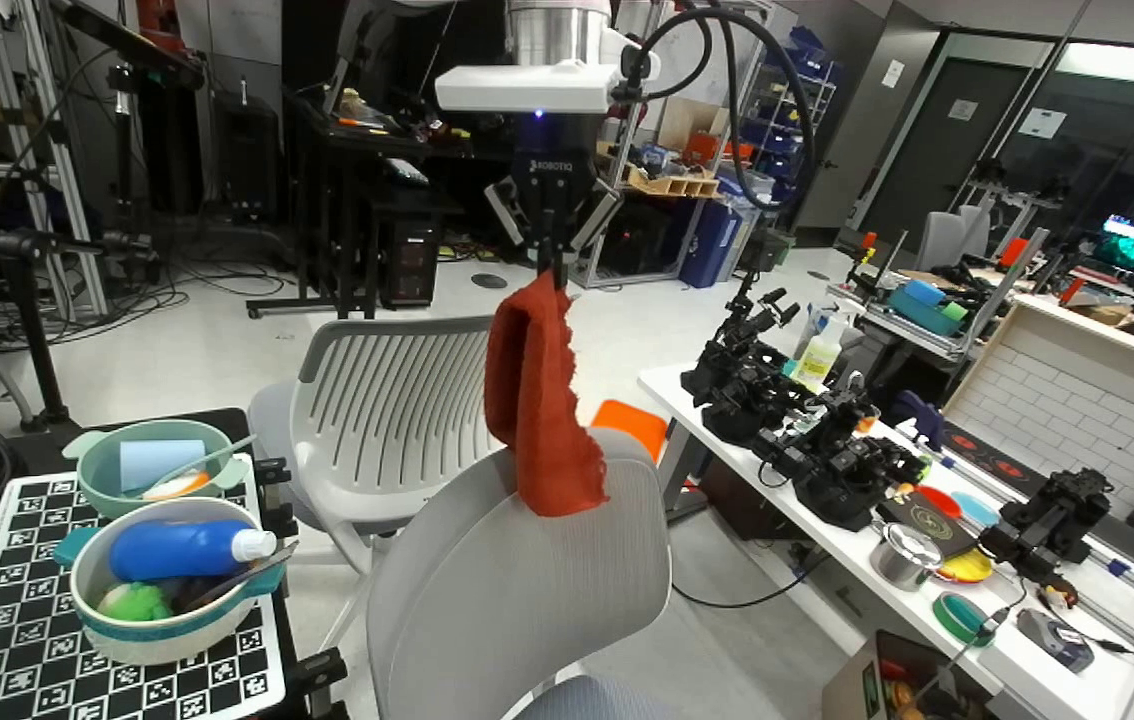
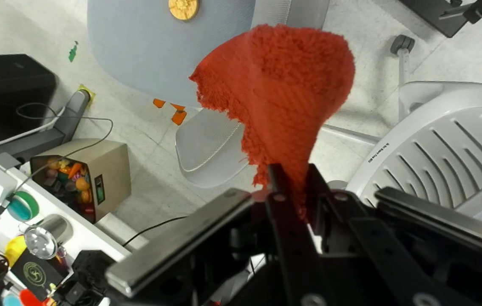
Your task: Put the cloth on the other chair
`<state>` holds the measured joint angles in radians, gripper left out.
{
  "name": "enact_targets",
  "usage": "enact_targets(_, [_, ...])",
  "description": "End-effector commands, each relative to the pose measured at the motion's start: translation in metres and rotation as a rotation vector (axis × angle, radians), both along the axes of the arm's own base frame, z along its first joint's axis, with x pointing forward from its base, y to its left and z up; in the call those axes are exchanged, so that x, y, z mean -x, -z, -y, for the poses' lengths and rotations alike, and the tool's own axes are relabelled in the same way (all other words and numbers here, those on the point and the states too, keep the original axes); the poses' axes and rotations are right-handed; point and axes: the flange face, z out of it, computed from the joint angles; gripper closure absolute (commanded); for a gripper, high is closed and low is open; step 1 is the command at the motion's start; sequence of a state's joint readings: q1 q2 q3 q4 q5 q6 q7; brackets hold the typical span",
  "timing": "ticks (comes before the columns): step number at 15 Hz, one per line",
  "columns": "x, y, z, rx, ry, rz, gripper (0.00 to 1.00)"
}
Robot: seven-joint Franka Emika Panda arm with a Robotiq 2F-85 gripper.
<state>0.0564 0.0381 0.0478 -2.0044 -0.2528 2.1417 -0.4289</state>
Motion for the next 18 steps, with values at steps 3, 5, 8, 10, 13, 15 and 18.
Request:
enact_targets(3, [-0.003,-0.011,-0.009,0.001,-0.018,0.032,0.96])
enact_targets(5, [-0.007,-0.02,-0.012,-0.005,-0.017,0.046,0.96])
enact_targets(8, [-0.009,-0.032,-0.019,-0.017,-0.021,0.063,0.96])
enact_targets(10, [-0.01,-0.036,-0.026,-0.018,-0.027,0.073,0.96])
enact_targets(13, [-0.01,-0.038,-0.033,-0.017,-0.034,0.08,0.96])
enact_targets(15, [-0.01,-0.035,-0.037,-0.015,-0.037,0.076,0.96])
enact_targets(18, [-0.01,-0.03,-0.038,-0.01,-0.036,0.071,0.96])
